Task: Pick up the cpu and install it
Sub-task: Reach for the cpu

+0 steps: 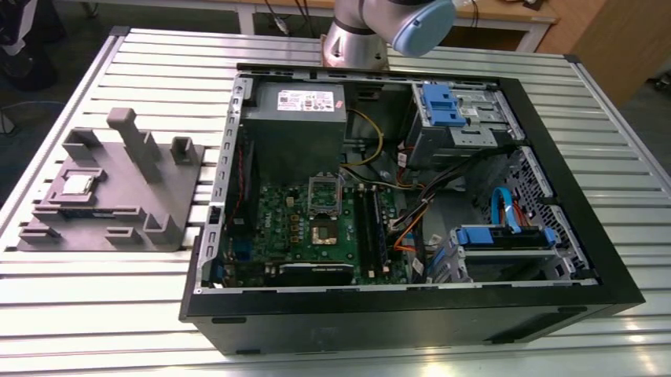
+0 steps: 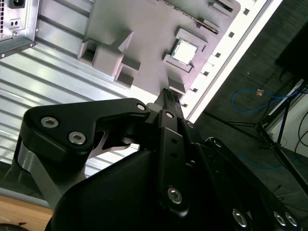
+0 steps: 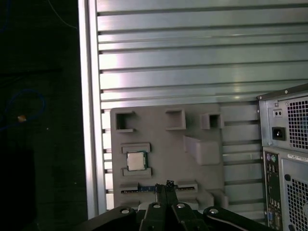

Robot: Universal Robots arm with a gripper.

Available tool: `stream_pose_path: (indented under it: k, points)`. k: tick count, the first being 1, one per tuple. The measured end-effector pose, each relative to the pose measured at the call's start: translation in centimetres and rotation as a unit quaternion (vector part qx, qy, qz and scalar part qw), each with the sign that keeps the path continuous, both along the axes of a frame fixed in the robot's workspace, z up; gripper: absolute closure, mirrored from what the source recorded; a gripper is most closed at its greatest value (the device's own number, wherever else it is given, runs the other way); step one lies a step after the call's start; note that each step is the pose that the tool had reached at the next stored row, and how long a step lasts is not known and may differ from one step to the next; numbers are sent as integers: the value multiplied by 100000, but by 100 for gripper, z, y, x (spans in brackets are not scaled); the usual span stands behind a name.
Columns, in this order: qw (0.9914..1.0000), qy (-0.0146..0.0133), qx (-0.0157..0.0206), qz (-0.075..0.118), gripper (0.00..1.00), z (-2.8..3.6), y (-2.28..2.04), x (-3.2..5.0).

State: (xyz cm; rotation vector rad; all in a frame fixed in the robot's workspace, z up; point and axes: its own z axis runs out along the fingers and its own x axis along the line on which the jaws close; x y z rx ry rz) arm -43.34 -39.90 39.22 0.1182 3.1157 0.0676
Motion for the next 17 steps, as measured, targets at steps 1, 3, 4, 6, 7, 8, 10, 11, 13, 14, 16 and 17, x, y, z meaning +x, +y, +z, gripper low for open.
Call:
stream_pose_path:
  k: [1,3,4,6,7,8,10,11,13,14,16,17]
  points:
    - [100000,3,-3,-1,90,0,0,-7]
    - [100000,1,-3,-3,90,0,0,-21]
    - [100000,4,-4,-2,90,1,0,-28]
    - [100000,4,-5,-2,90,1,0,-42]
    - [100000,3,-4,-3,90,1,0,-49]
    - [100000,3,-3,-2,90,1,0,-56]
    - [100000,0,-2,-2,90,0,0,-70]
    - [100000,5,-6,-2,90,1,0,-78]
    - [100000,3,-4,0,90,0,0,-91]
    - [100000,1,-3,-2,90,0,0,-99]
    - [100000,3,-3,-1,90,1,0,-112]
    - [100000,0,-1,-1,90,0,0,-120]
